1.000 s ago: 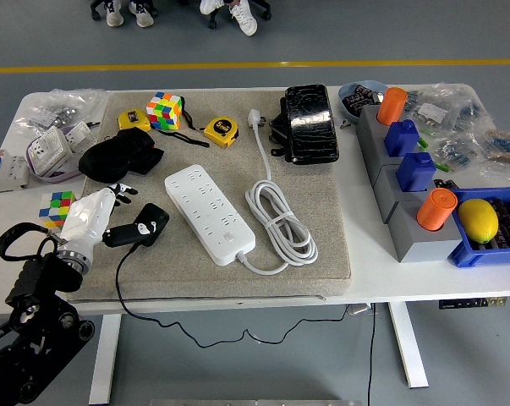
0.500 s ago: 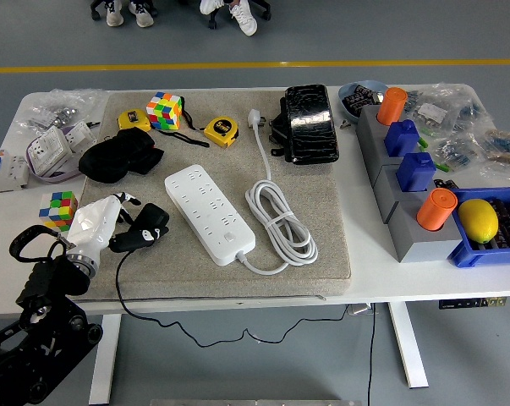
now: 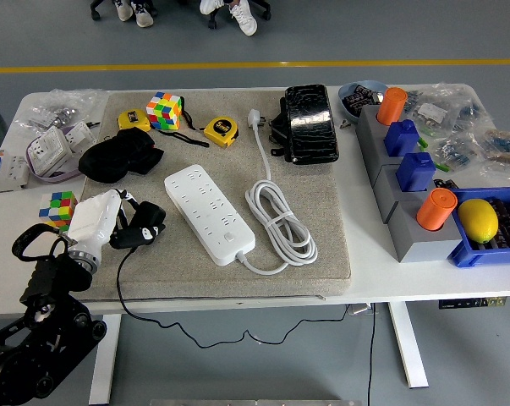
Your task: Put the plug near the board,insert it into the board,press the button,pull the plug out
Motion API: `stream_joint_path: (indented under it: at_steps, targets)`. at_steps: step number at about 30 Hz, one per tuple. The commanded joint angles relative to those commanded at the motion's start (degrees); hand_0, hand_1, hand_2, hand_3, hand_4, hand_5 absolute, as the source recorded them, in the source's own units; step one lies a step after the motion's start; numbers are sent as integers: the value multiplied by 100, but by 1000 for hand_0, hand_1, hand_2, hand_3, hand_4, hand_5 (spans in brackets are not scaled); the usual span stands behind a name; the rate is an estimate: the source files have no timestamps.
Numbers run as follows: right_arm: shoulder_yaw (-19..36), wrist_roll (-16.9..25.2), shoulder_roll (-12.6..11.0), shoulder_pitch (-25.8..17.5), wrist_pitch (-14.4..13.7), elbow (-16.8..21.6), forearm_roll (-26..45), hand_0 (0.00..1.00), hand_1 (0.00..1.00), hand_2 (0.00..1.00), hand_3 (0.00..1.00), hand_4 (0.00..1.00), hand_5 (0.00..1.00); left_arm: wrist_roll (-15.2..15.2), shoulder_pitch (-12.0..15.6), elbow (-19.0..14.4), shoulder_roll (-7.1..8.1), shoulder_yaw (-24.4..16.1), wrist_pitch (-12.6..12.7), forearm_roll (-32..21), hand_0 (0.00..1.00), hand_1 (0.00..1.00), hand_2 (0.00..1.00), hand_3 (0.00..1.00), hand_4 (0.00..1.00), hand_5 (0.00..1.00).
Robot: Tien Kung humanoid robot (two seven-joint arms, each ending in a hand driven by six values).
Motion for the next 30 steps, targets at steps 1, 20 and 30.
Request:
stream_joint_path:
  at_steps: [1, 20, 30]
  targets:
    - [-1, 0, -1, 0, -1, -1, 4, 544, 579, 528, 504, 824, 366, -30, -2, -19, 6, -6, 12, 13, 151, 209, 235, 470, 786, 37]
    - [-46, 11, -32, 29, -5, 8, 11, 546, 579, 527, 505, 822, 363, -2666, -607, 276, 352, 576, 94, -1136, 164, 247, 304, 517, 754, 2]
    - [-92, 11, -46, 18, -5, 8, 30, 548, 575, 527, 504, 823, 362, -2717, -902, 723, 278, 791, 57, -958, 172, 256, 311, 521, 761, 2]
